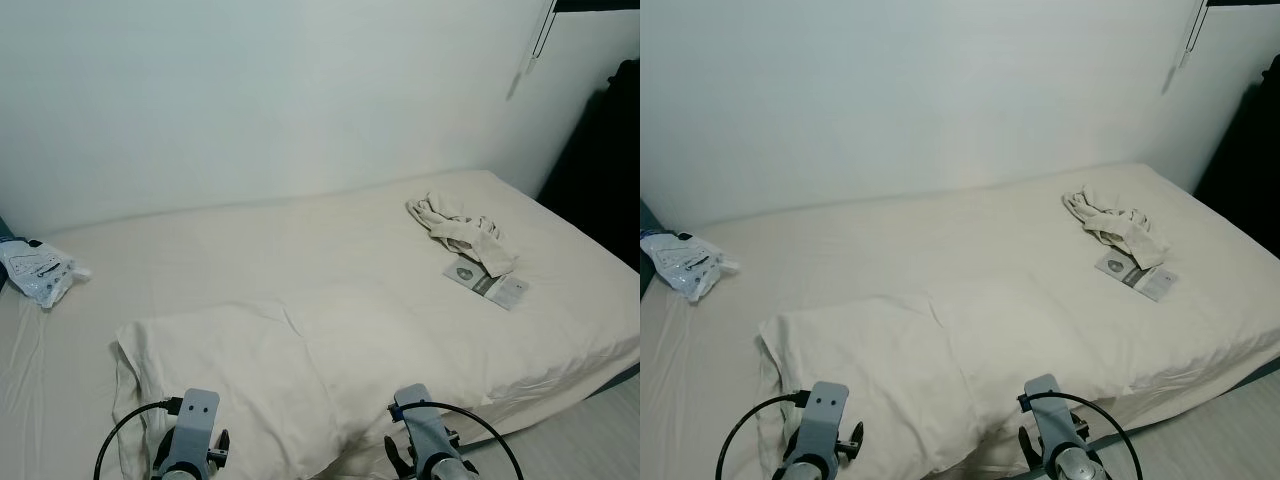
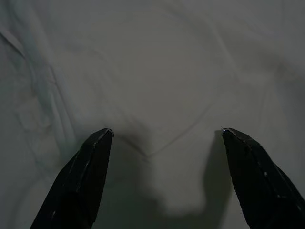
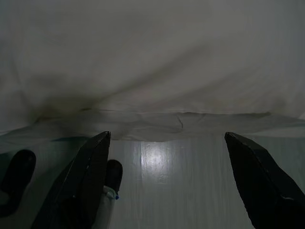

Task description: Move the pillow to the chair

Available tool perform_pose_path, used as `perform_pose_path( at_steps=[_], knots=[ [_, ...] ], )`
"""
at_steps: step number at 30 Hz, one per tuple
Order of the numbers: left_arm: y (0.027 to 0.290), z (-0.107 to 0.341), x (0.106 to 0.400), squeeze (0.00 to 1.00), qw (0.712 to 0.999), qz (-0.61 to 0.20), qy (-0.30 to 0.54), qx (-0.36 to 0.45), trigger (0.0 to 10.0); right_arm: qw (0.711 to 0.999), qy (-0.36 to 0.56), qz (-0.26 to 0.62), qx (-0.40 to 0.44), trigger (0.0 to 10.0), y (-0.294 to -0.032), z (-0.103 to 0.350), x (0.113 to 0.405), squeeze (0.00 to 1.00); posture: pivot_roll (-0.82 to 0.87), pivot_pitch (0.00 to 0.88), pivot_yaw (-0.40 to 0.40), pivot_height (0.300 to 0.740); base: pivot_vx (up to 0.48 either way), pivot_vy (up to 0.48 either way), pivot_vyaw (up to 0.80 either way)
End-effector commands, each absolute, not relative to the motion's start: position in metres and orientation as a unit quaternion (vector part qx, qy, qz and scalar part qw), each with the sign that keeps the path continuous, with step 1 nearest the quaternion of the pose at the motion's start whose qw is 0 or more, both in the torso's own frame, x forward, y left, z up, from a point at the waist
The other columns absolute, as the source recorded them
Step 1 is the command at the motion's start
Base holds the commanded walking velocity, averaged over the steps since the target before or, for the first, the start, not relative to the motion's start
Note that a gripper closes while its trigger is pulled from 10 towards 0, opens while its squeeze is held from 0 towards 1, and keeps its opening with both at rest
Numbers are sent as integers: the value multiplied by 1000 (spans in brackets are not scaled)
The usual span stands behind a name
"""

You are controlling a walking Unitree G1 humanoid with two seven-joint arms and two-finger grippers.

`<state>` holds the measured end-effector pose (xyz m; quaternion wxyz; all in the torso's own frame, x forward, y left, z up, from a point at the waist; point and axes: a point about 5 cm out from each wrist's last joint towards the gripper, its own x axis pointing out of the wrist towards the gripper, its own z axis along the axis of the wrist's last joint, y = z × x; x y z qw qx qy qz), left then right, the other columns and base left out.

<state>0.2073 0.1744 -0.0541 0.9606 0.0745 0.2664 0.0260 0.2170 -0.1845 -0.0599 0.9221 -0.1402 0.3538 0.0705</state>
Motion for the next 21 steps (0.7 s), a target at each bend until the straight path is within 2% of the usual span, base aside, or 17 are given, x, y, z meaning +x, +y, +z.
perform_pose_path(
  at_steps=[1,17,21],
  knots=[
    [174,-53,206,0,964,27,257,59,10000,928,345,63,-129,10000,-184,-59,218,0,19,57,-17,740,0,0,0],
    [167,-44,212,0,975,20,218,40,10000,943,308,50,-114,10000,-185,-50,228,0,17,68,-15,740,0,0,0],
    [165,-43,213,0,976,18,215,38,10000,944,306,50,-113,10000,-184,-49,228,0,16,73,-14,740,0,-301,0]
  ],
)
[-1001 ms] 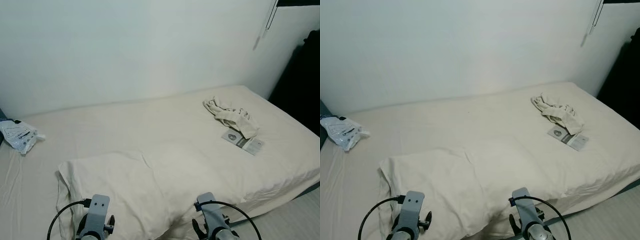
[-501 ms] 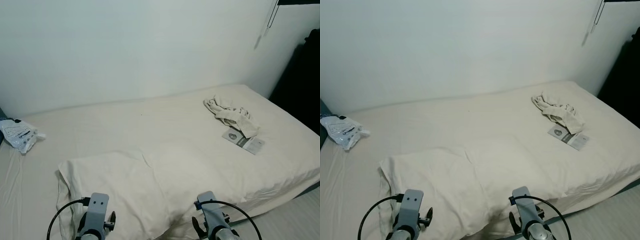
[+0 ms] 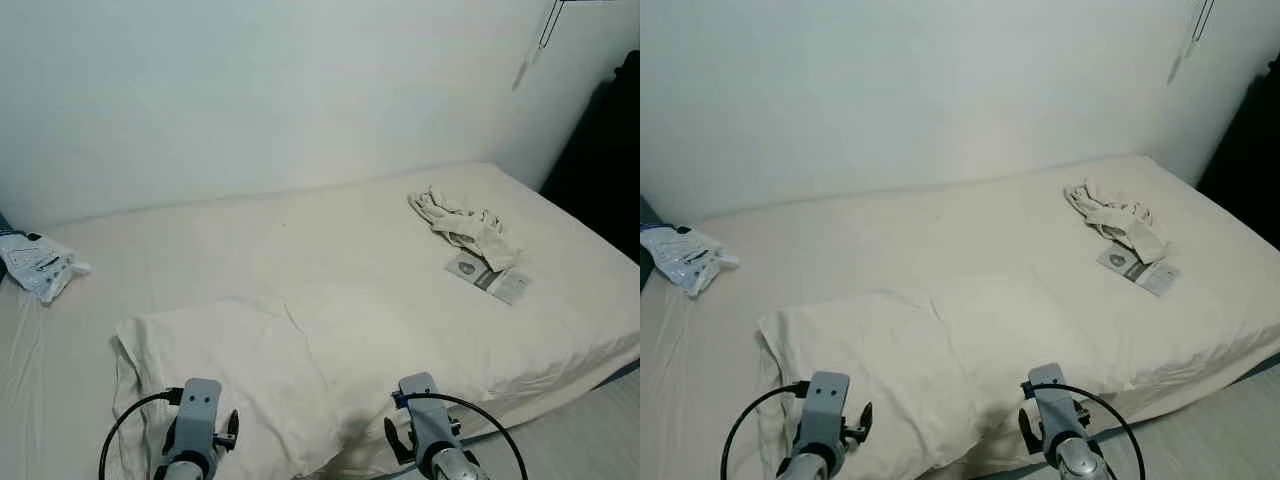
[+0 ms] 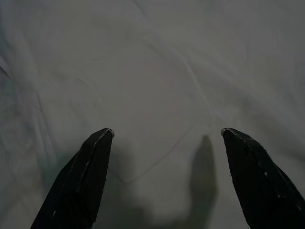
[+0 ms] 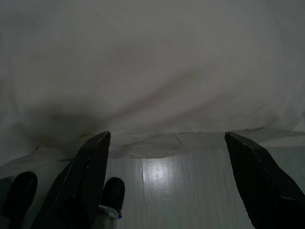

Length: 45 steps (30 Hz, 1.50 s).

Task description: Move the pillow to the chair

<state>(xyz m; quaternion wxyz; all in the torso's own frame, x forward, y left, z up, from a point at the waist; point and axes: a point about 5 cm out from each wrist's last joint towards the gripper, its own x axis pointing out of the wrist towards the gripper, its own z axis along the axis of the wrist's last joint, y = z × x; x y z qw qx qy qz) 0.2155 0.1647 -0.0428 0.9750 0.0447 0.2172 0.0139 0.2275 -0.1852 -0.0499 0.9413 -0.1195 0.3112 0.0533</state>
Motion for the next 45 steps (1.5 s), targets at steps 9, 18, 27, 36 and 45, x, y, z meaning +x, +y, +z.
perform_pose_path(
  at_steps=[9,18,27,36,45],
  knots=[
    [163,-41,215,0,977,14,209,37,10000,945,303,49,-111,10000,-184,-48,229,0,16,75,-14,740,0,-331,0],
    [165,-42,214,0,977,15,211,39,10000,945,304,49,-111,10000,-184,-49,229,0,16,68,-12,740,0,-332,0],
    [165,-42,213,0,976,13,212,41,10000,944,306,48,-113,10000,-186,-50,227,0,15,64,-11,740,0,-333,0],
    [165,-42,214,0,976,10,212,42,10000,944,307,47,-113,10000,-186,-50,227,0,14,56,-9,740,0,-372,0],
    [164,-41,215,0,977,9,210,41,10000,944,306,47,-112,10000,-186,-50,226,0,14,56,-8,740,0,-438,0]
  ],
)
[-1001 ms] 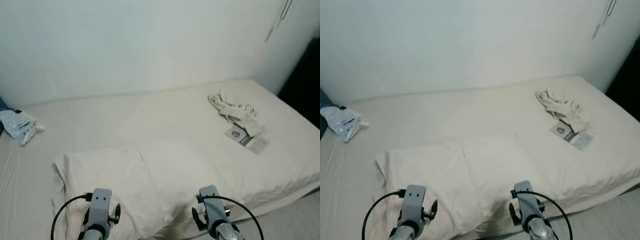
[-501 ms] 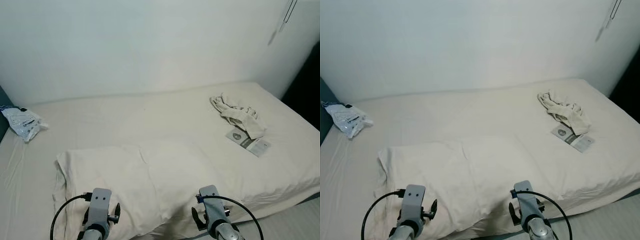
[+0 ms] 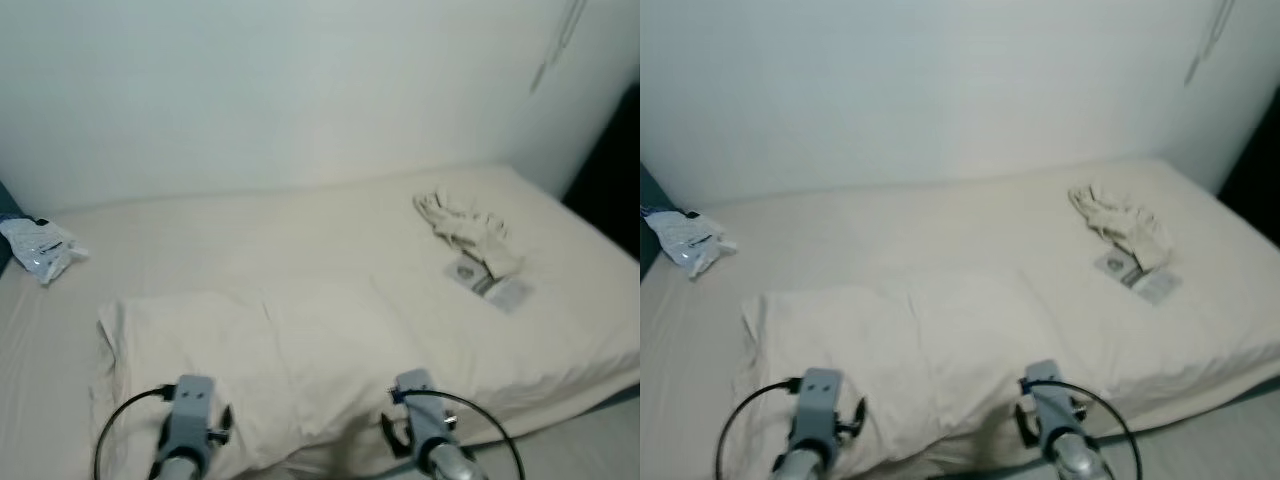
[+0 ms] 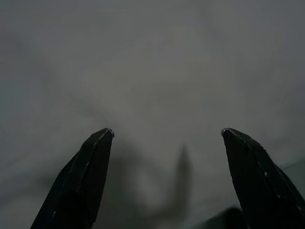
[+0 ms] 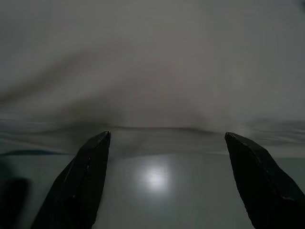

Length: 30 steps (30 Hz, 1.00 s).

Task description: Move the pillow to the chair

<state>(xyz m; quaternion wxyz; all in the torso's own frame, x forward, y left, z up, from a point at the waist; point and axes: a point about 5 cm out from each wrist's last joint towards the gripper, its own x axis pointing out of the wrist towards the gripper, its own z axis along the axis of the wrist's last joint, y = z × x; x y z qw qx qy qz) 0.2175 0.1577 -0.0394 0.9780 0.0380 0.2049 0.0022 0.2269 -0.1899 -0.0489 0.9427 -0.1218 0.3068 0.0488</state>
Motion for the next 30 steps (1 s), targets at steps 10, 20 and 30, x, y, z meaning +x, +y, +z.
perform_pose_path(
  at_steps=[10,20,30],
  knots=[
    [159,-41,218,0,974,-12,223,41,10000,944,306,48,-111,10000,-186,-50,226,0,15,59,-9,740,0,-75,0],
    [157,-39,222,0,974,-26,221,46,10000,945,306,46,-109,10000,-185,-50,225,0,15,61,-1,740,0,480,0],
    [161,-35,224,0,978,-8,203,48,10000,944,308,44,-108,10000,-185,-51,224,0,17,68,-2,740,0,0,0]
  ],
)
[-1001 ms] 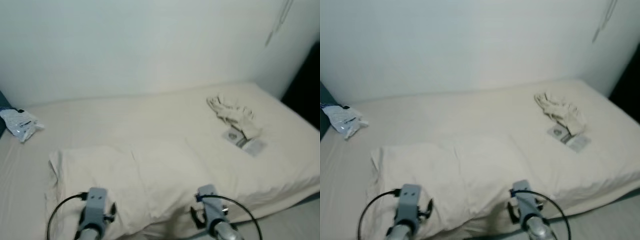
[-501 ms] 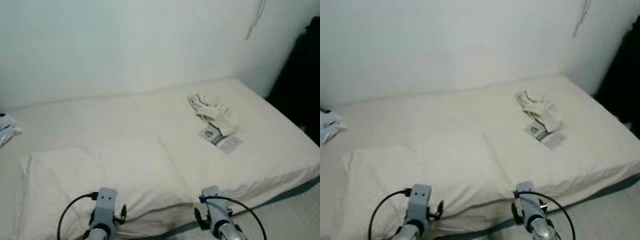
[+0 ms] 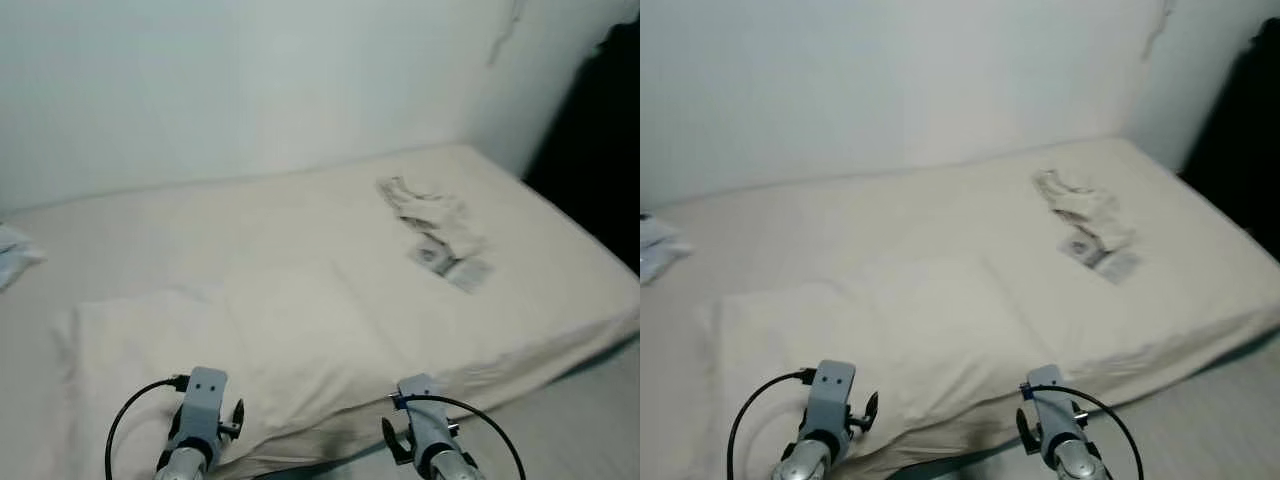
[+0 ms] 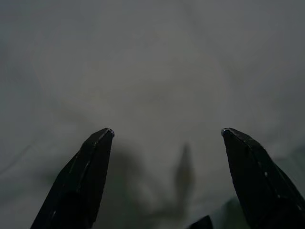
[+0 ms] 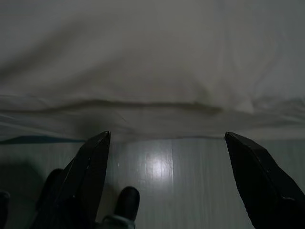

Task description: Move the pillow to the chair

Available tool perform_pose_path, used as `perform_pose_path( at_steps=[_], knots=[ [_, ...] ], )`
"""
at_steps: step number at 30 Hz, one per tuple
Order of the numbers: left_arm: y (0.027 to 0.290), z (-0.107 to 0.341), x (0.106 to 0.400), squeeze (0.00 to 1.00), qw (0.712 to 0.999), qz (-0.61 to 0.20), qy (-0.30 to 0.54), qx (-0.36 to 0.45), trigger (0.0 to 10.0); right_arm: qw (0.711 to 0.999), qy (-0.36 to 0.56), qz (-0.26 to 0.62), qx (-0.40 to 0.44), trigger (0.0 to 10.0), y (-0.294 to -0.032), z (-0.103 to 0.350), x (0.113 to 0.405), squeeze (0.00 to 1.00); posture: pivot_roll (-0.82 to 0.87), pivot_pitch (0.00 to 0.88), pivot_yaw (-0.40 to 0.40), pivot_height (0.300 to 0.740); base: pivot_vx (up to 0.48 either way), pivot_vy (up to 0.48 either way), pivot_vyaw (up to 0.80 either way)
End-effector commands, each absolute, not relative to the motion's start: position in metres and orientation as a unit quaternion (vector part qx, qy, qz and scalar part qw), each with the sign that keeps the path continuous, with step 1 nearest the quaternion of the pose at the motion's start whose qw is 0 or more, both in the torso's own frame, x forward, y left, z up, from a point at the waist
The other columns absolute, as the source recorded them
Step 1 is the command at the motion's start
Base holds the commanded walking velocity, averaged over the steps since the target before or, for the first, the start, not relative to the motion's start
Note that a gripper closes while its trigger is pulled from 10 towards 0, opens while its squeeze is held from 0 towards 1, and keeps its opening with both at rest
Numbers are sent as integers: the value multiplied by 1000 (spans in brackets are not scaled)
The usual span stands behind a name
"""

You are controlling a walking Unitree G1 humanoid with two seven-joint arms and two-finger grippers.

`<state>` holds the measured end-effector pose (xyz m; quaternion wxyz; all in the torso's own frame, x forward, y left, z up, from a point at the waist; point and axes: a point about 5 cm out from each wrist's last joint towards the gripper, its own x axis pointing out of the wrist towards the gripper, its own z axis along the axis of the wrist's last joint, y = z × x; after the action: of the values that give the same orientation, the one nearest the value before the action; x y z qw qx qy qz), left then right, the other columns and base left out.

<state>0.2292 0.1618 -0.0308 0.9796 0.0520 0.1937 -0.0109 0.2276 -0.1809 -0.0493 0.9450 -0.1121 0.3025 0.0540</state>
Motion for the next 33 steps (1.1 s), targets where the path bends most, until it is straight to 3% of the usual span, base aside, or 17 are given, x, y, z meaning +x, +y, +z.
perform_pose_path(
  at_steps=[1,14,19,23,33],
  knots=[
    [162,-35,223,0,978,-4,203,46,10000,944,308,45,-108,10000,-185,-51,224,0,17,69,-3,740,0,0,0],
    [164,-32,224,0,981,-1,188,55,10000,945,305,45,-107,10000,-185,-49,227,0,21,68,-7,740,0,0,0],
    [160,-31,224,0,981,-17,181,74,10000,945,306,45,-107,10000,-185,-49,228,0,21,68,-6,740,0,-445,0],
    [161,-33,222,0,981,10,189,35,10000,945,305,45,-107,10000,-184,-49,228,0,21,68,-6,740,0,-240,0],
    [165,-33,224,0,980,25,194,36,10000,946,303,46,-107,10000,-183,-48,229,0,19,63,-6,740,0,0,0]
  ],
)
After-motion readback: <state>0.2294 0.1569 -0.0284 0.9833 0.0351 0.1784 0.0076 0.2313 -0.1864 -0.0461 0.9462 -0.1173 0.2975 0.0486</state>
